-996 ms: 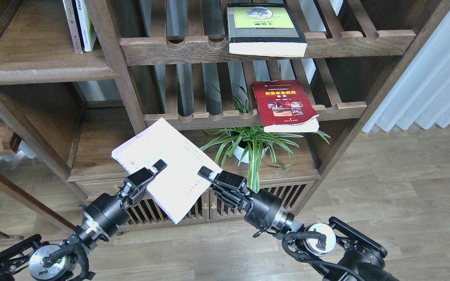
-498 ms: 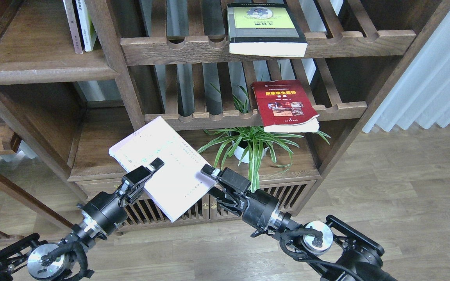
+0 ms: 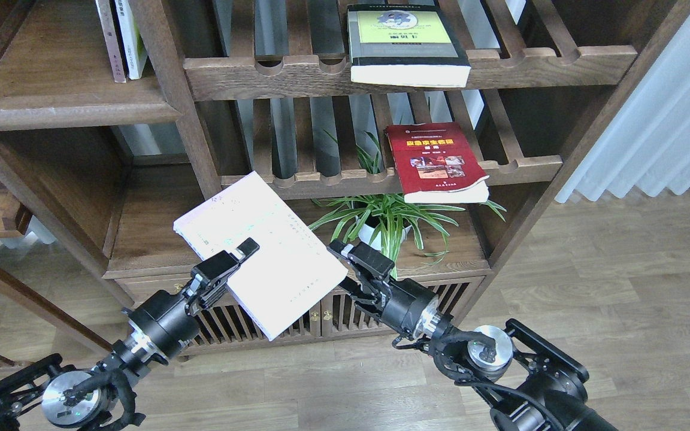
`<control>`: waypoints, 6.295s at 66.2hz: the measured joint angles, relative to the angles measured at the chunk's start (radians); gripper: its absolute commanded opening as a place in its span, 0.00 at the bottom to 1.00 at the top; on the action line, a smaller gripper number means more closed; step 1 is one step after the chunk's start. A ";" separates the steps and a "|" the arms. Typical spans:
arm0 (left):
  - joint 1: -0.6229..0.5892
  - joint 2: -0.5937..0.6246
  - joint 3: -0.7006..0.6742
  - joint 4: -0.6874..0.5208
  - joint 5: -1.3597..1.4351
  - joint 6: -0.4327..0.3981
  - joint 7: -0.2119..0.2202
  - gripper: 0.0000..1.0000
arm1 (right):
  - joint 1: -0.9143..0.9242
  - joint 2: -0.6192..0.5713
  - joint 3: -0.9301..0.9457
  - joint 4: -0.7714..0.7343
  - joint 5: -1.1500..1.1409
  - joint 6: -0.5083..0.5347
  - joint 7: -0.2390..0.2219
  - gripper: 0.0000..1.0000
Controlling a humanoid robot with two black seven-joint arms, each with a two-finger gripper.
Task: Organize books on shelf
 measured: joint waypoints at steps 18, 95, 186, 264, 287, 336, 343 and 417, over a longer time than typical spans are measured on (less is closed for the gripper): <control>-0.015 0.055 -0.022 -0.001 0.001 0.000 -0.001 0.12 | 0.003 0.010 0.005 -0.011 -0.001 -0.071 0.013 0.99; -0.098 0.322 -0.046 -0.002 0.001 0.000 0.010 0.12 | 0.016 0.012 0.004 -0.010 -0.001 -0.084 0.012 0.99; -0.245 0.347 -0.238 0.000 -0.014 0.000 -0.005 0.12 | 0.017 0.016 0.005 -0.025 -0.002 -0.084 0.012 0.99; -0.274 0.670 -0.314 0.022 -0.005 0.000 0.065 0.03 | 0.020 0.021 0.002 -0.025 -0.002 -0.083 0.012 0.99; -0.412 0.676 -0.328 0.100 0.100 0.000 0.119 0.01 | 0.024 0.021 0.001 -0.026 -0.002 -0.081 0.012 0.99; -0.433 0.505 -0.555 0.117 0.462 0.000 0.147 0.00 | 0.023 0.021 -0.007 -0.020 -0.001 -0.076 0.010 0.99; -0.432 0.459 -0.570 0.120 0.508 0.000 0.145 0.00 | 0.023 0.021 -0.007 -0.018 -0.001 -0.076 0.010 0.99; -0.468 0.243 -0.606 0.268 0.644 0.235 0.076 0.00 | 0.021 0.021 -0.004 -0.016 0.000 -0.073 0.010 0.99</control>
